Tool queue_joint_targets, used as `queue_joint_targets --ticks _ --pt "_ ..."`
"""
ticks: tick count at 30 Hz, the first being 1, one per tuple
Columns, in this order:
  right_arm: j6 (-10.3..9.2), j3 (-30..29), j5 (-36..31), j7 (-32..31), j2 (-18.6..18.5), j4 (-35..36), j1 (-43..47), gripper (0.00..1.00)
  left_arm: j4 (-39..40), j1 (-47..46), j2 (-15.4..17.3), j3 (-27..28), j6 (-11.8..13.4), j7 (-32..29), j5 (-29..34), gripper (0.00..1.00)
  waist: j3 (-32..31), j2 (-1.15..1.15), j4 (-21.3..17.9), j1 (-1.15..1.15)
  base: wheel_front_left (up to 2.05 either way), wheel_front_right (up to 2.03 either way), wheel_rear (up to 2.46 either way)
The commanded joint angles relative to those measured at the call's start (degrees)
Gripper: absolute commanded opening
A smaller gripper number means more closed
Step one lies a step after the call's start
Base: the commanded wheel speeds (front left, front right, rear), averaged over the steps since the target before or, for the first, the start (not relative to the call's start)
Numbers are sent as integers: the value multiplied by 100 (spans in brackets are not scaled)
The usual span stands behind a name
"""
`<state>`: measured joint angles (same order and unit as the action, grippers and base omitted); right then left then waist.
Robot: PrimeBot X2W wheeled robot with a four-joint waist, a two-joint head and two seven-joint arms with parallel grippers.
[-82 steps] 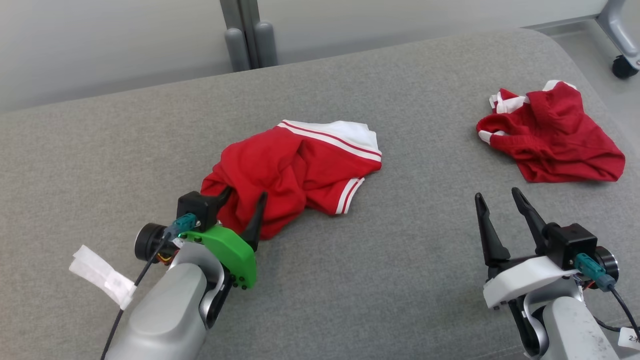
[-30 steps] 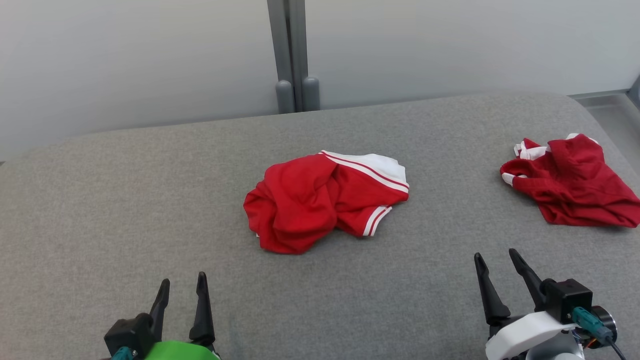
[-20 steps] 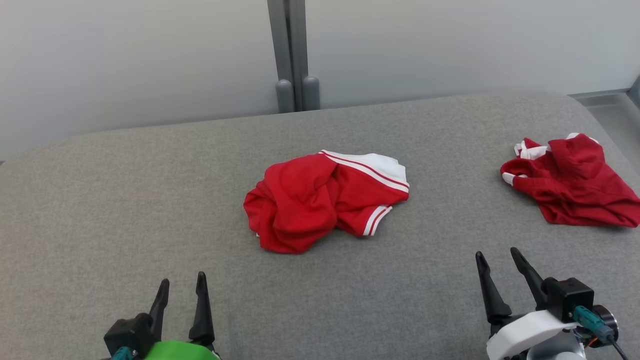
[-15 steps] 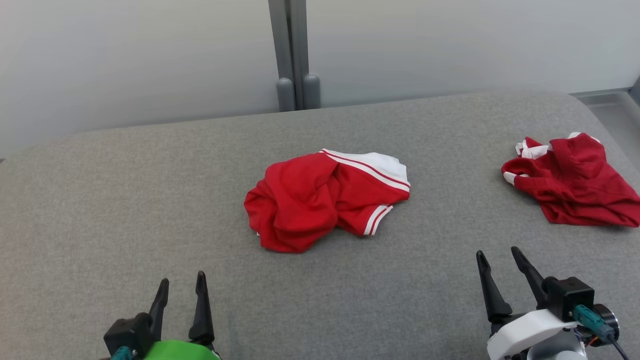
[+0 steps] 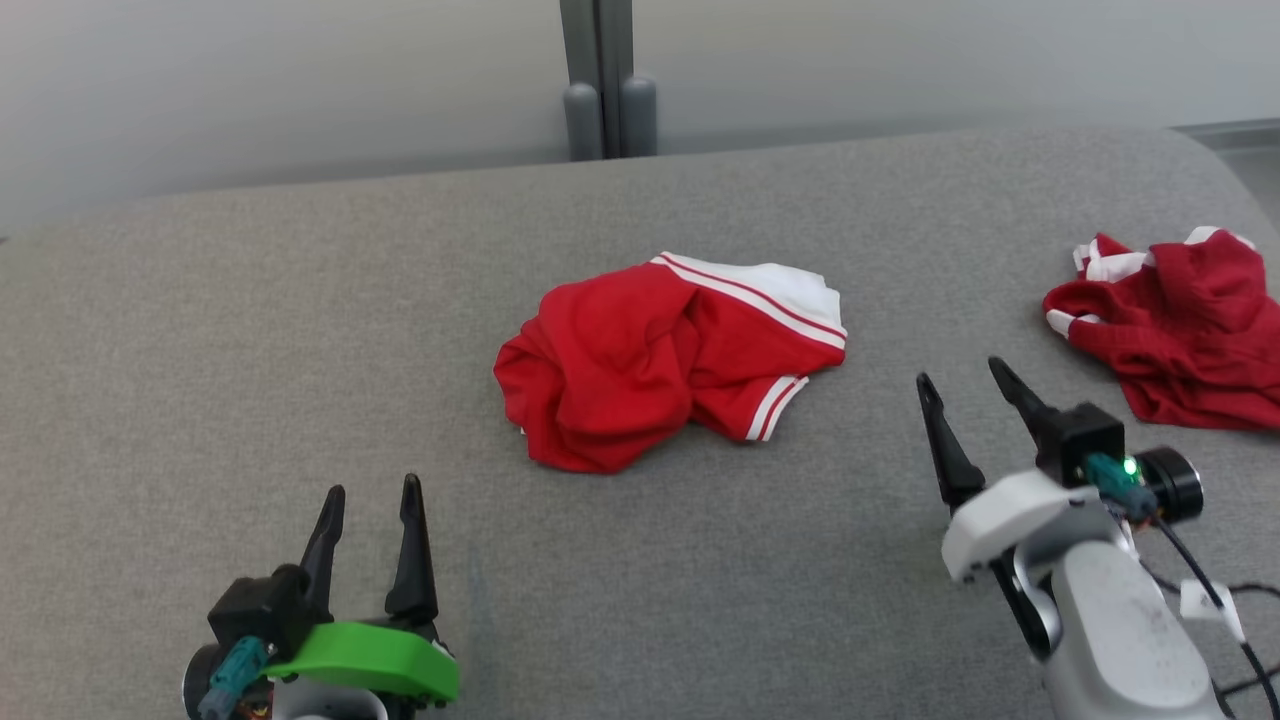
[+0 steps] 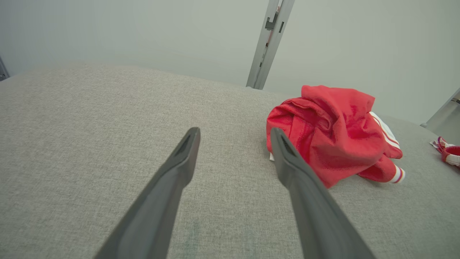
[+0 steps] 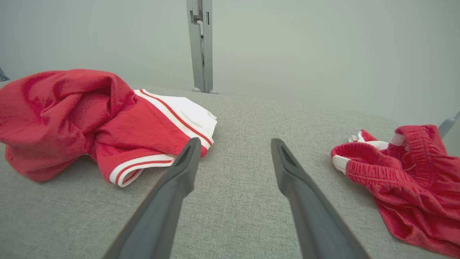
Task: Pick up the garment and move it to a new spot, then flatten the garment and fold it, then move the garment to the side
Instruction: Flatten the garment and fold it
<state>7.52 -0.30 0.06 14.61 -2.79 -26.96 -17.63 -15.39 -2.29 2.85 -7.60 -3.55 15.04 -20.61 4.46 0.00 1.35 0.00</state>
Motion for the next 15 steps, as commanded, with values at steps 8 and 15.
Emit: queue_joint_targets --ticks 8,15 --pt "-7 77 -557 -265 -21 -1582 -1781 100 159 -470 10 -94 -23 19 35 100 927 0 429 0 0 0 0" --pt "-7 278 -392 -343 -36 -2874 -2598 100 192 -645 9 -184 22 19 -13 100 1225 0 649 0 0 0 0"
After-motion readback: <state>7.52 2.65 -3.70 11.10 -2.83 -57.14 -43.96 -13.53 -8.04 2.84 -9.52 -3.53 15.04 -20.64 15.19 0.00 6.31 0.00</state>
